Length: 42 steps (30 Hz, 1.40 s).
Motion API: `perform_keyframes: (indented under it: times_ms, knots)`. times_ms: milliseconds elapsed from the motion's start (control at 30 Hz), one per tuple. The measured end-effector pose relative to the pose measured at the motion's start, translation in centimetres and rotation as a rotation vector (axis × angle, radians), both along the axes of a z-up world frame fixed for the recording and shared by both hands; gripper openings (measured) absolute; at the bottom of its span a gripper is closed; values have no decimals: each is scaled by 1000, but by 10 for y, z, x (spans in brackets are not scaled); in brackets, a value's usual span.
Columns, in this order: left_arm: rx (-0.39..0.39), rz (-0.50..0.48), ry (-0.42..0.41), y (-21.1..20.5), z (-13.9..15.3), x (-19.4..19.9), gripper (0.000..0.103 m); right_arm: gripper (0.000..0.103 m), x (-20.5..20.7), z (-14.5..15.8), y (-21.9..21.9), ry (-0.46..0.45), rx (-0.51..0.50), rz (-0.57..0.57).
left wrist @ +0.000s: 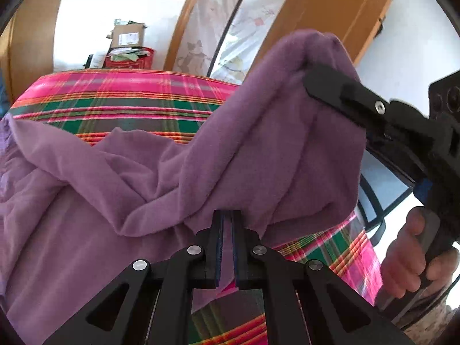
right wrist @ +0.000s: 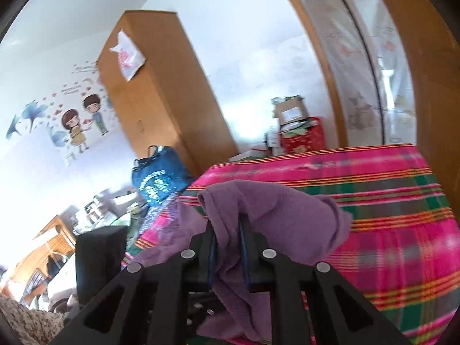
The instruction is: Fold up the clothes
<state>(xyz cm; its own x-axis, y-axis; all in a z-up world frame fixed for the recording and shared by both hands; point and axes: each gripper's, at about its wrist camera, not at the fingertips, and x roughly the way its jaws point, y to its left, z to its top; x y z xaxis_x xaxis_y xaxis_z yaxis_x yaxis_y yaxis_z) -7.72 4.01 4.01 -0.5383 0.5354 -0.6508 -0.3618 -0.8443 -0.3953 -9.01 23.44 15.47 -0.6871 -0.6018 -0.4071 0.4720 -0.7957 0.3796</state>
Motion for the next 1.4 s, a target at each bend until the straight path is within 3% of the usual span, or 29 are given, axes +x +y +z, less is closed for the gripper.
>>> perform_keyframes:
  times_ms: [333, 567, 933, 1167, 1400]
  knots:
    - [140, 166, -62, -63, -11, 6, 14, 15, -22, -23, -70, -88, -48, 181]
    - [146, 268, -76, -103, -20, 8, 14, 15, -30, -58, -102, -172, -61, 223]
    - [132, 327, -96, -126, -26, 5, 20, 16, -39, -96, -111, -271, -79, 195]
    - [135, 354, -88, -136, -24, 11, 20, 17, -36, -97, -105, -287, -94, 189]
    - [117, 368, -93, -145, -21, 21, 26, 29, -23, -78, -86, -305, -175, 207]
